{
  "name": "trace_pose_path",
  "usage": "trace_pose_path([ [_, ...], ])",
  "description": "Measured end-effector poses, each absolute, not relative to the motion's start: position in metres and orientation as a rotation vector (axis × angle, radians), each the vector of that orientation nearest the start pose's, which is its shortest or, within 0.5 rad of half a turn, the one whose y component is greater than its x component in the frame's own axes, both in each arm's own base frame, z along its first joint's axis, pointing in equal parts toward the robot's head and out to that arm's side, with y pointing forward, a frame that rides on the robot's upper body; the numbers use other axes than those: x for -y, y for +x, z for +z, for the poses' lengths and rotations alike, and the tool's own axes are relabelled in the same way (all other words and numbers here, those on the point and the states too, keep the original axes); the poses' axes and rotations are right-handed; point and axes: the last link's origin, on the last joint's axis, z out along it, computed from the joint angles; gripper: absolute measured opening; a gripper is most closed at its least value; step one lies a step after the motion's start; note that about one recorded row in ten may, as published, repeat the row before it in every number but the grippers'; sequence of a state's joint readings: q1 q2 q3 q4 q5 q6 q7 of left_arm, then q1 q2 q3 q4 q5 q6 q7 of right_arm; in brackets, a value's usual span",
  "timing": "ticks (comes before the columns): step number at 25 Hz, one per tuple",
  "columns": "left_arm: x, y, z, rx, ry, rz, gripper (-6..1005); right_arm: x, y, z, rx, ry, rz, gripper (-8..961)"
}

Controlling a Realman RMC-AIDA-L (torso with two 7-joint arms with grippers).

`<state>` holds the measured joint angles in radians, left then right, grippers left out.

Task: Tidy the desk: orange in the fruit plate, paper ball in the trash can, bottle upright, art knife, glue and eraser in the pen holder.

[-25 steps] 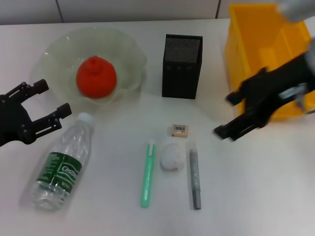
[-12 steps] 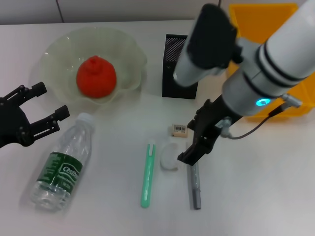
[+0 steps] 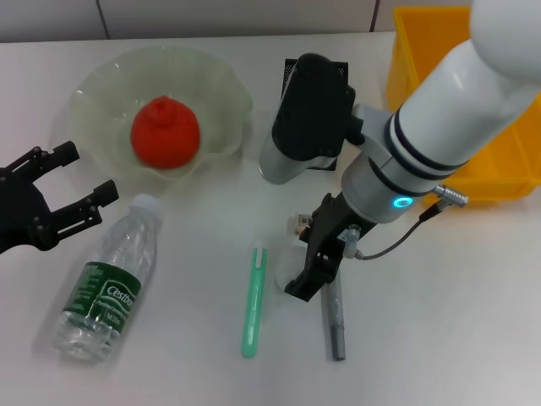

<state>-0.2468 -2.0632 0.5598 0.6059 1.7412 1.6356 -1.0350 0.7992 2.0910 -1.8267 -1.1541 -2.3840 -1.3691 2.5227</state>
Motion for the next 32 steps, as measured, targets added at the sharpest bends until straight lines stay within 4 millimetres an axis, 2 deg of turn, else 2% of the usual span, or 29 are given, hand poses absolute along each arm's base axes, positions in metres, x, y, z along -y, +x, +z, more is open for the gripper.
trace_pose_path([
  [6,-0.259,-0.333,0.039,0.513,-2.327,-0.855,848,-0.335,0.121,-0.107,-0.455,-2.922,-0.667,824],
  [12,-0.259,-0.334,0.039,0.516,-2.324,-0.849,848,-0.331,0.113,-0.106,-0.456,-2.950,-0.626,637],
  [15,-0.259,-0.333,0.039,0.515,-2.325,-0.852,848,-0.329,0.105,-0.092,-0.465,-2.963,-0.573,539],
  [17,-0.258,-0.333,0.040,0.513,-2.327,-0.855,848,-0.331,0.097,-0.073,-0.479,-2.953,-0.502,474],
  [21,-0.258,-0.333,0.040,0.508,-2.329,-0.858,848,-0.339,0.089,-0.019,-0.518,-2.864,-0.366,456],
  [22,-0.258,-0.332,0.040,0.507,-2.330,-0.859,848,-0.344,0.089,0.013,-0.545,-2.782,-0.297,456],
  [23,-0.257,-0.332,0.040,0.506,-2.330,-0.859,848,-0.344,0.089,0.013,-0.545,-2.782,-0.297,455],
  [24,-0.257,-0.332,0.040,0.507,-2.330,-0.860,848,-0.345,0.091,0.026,-0.554,-2.744,-0.276,455],
  [28,-0.257,-0.332,0.039,0.508,-2.331,-0.862,848,-0.356,0.111,0.076,-0.640,-2.549,-0.211,464],
  [32,-0.257,-0.332,0.039,0.510,-2.332,-0.867,848,-0.363,0.142,0.106,-0.745,-2.408,-0.132,476],
])
